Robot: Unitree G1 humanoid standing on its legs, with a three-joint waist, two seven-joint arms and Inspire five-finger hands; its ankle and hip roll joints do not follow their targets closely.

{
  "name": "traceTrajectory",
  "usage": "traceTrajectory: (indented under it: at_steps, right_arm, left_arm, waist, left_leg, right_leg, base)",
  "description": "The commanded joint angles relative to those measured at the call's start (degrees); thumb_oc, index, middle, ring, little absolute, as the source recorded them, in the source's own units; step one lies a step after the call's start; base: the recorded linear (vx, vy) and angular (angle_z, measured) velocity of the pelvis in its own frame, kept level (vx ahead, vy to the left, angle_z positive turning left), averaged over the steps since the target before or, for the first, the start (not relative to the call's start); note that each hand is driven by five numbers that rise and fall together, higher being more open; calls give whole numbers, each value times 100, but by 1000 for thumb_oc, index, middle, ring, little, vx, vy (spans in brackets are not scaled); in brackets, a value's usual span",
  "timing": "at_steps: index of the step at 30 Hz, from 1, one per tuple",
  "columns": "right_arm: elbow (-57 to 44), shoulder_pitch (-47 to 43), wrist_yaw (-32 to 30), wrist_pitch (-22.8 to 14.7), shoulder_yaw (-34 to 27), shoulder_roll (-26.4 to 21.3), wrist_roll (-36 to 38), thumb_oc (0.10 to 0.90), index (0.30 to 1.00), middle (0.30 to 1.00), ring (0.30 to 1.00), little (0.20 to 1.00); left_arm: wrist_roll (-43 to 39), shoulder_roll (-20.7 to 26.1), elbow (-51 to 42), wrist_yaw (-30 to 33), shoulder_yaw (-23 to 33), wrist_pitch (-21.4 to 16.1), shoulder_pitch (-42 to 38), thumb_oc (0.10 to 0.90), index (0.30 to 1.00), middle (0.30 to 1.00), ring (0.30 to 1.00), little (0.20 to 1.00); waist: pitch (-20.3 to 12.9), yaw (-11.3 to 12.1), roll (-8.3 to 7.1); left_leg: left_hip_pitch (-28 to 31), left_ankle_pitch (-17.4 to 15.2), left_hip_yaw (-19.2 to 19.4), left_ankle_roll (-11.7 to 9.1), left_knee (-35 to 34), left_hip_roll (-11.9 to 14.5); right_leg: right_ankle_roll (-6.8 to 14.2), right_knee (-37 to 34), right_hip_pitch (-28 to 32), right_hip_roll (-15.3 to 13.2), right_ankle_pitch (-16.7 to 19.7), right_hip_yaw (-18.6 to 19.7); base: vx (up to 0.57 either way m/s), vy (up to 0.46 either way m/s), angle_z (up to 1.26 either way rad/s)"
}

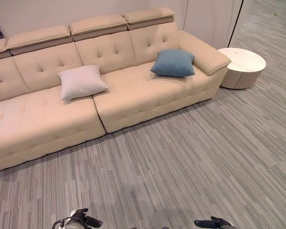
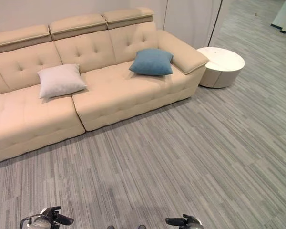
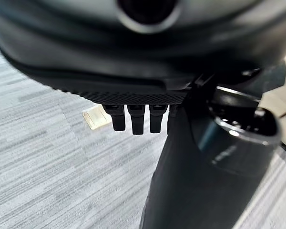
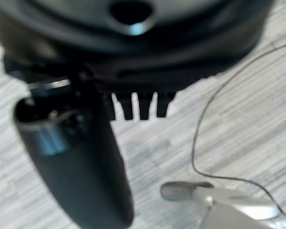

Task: Pick up all the scattered cushions and arrange them neatly on the sofa.

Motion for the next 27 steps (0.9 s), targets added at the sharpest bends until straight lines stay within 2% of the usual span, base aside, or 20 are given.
traceTrajectory:
  at_steps: [1, 11, 15, 17, 20, 23, 25, 26, 27]
  right_arm:
    - [46, -161, -65, -161, 237, -26, -371, 800, 900, 900, 900, 900]
    - [-80, -197, -43, -139, 452, 18, -668, 800, 900, 900, 900, 900]
    - [-126, -283, -88, -119, 615, -49, -911, 800, 900, 900, 900, 900]
    - [-194, -343, -142, -122, 745, -78, -1114, 800, 900, 900, 900, 900]
    - [-167, -324, -148, -115, 651, -132, -1118, 800, 900, 900, 900, 900]
    - [-148, -323, -144, -114, 467, -220, -978, 800, 900, 900, 900, 900]
    - [-384, -417, -151, -156, 567, -196, -1072, 800, 900, 900, 900, 900]
    - [-385, -418, -151, -155, 567, -195, -1073, 800, 900, 900, 900, 900]
    - [-450, -508, -163, -153, 649, -162, -1143, 800, 900, 900, 900, 900]
  left_arm:
    - [439, 230, 232, 211, -114, -144, -257, 800, 900, 900, 900, 900]
    - [551, 170, 88, 269, -212, -161, -285, 800, 900, 900, 900, 900]
    - [507, 225, 45, 357, -211, -176, -342, 800, 900, 900, 900, 900]
    - [373, 267, -84, 386, -173, -225, -441, 800, 900, 900, 900, 900]
    - [342, 289, -87, 366, -106, -233, -390, 800, 900, 900, 900, 900]
    - [452, 293, 41, 321, -120, -196, -269, 800, 900, 900, 900, 900]
    - [613, 368, 60, 277, -206, -175, -243, 800, 900, 900, 900, 900]
    - [614, 369, 61, 277, -204, -175, -244, 800, 900, 900, 900, 900]
    - [618, 383, 61, 280, -213, -164, -286, 800, 900, 900, 900, 900]
  waist:
    - [-50, -7, -324]
    - [69, -12, -313]
    - [252, 1, -289]
    - [455, 37, -312]
    - [398, 51, -312]
    - [376, 47, -272]
    - [501, 2, -206]
    - [494, 6, -210]
    - [582, -9, -182]
  left_leg:
    - [-105, -411, -234, -46, 3, -75]
    - [-227, -410, -192, -19, 3, -96]
    - [-412, -341, -152, 16, 3, -119]
    - [-825, -396, -70, 40, 382, -153]
    - [-1140, -551, -31, 69, 709, -202]
    - [-1306, -695, -42, 189, 921, -302]
    - [-1353, -798, -62, 356, 1003, -364]
    - [-1365, -800, -56, 358, 1009, -368]
    - [-1357, -844, 1, 407, 1013, -338]
  right_leg:
    - [550, 68, 79, -398, -241, -73]
    - [571, 68, -64, -412, -179, -54]
    - [571, 68, -248, -434, -117, -22]
    - [563, 68, -419, -503, -68, -9]
    - [566, 68, -532, -566, -96, 40]
    - [553, 428, -699, -672, -305, 117]
    - [573, 1602, -1273, -695, -426, 124]
    - [575, 1628, -1297, -699, -439, 132]
    - [623, 2117, -1576, -760, -377, 46]
  base:
    - [0, 0, 0]
    - [0, 0, 0]
    - [-36, 26, -3]
    - [-110, 48, -4]
    - [48, 56, -11]
    - [120, 109, -7]
    - [74, 128, 0]
    - [3, 89, -7]
    - [3, 88, -11]
